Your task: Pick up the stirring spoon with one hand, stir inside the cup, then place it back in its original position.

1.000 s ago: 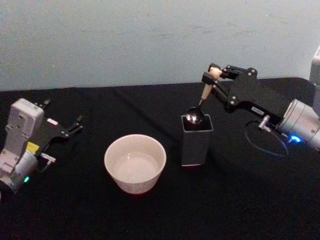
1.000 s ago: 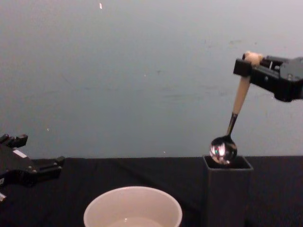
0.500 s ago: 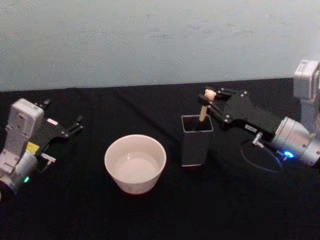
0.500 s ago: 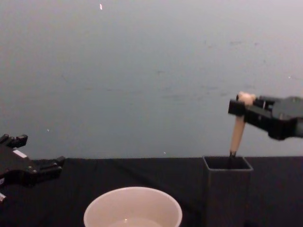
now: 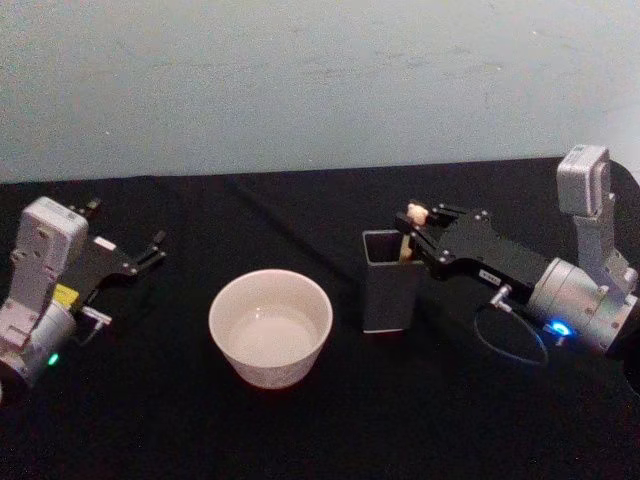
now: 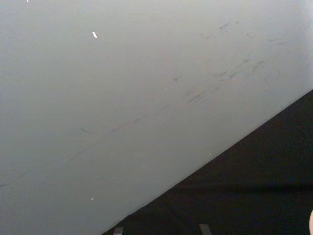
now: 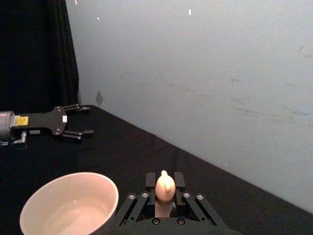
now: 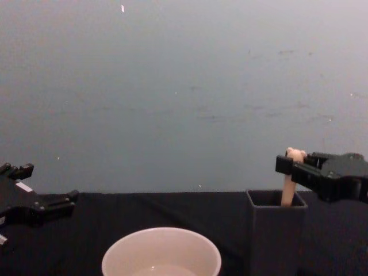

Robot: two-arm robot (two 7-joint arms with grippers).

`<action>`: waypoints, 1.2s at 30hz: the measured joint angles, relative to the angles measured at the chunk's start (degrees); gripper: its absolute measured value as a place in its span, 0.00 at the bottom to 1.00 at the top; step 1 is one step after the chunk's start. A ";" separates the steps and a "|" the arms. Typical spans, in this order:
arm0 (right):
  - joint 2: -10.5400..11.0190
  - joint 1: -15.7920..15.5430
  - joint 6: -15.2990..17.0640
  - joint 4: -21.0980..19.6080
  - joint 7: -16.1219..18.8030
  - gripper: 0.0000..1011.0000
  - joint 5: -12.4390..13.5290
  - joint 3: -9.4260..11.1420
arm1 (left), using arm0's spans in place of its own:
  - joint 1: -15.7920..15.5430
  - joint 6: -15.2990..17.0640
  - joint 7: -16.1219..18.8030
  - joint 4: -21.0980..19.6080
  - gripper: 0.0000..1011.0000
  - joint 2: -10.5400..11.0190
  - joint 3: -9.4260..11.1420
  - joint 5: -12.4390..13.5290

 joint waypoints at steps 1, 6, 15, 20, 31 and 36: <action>-0.09 -0.04 0.16 0.08 -0.15 0.21 -0.12 0.00 | 0.00 0.00 0.00 0.00 0.99 0.00 0.00 0.00; -0.63 -0.29 1.01 0.48 -1.05 0.21 -0.72 -0.05 | 0.00 0.00 0.00 0.00 0.99 0.00 0.00 0.00; -1.12 -0.43 2.06 0.77 -1.70 0.21 -1.54 -0.12 | 0.00 0.00 0.00 0.00 0.99 0.00 0.00 0.00; -1.24 -0.51 2.38 0.71 -2.31 0.21 -2.09 -0.17 | 0.00 0.00 0.00 0.00 0.99 0.00 0.00 0.00; -1.20 -0.50 2.37 0.70 -2.19 0.21 -2.00 -0.18 | 0.00 0.00 0.00 0.00 0.99 0.00 0.00 0.00; -1.17 -0.49 2.46 0.71 -2.13 0.30 -2.06 -0.19 | 0.00 0.00 0.00 0.00 0.99 0.00 0.00 0.00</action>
